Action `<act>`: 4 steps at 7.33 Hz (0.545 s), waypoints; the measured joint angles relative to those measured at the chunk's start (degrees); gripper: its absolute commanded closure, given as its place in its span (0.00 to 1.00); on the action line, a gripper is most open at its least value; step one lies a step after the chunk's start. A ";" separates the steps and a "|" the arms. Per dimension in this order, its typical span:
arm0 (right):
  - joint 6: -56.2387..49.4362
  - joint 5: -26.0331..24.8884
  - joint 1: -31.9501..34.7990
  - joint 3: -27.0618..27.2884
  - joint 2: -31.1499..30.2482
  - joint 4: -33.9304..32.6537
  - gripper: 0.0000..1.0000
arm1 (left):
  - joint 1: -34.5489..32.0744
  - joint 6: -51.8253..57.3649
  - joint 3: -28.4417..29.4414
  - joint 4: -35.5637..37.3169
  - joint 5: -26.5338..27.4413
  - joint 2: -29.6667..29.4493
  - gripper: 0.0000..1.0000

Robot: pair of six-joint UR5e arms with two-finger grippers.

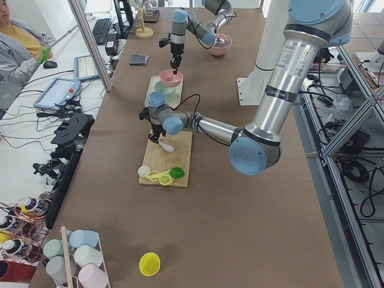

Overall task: Stack pink bowl on green and place spoon
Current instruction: 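Carry the pink bowl onto the green bowls while left gripper reaches for spoon, then release the pink bowl with right gripper while left gripper lifts white spoon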

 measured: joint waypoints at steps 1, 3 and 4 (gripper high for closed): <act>0.40 -0.31 -0.41 -0.46 0.33 0.25 1.00 | 0.00 0.47 0.77 -0.02 0.30 0.06 0.95; 0.46 -1.36 -0.96 -1.76 0.83 1.16 1.00 | 0.00 0.38 1.42 0.42 0.51 -0.18 1.00; -0.06 -1.61 -0.48 -3.07 0.85 2.34 1.00 | 0.01 0.19 1.45 0.58 0.38 -0.34 1.00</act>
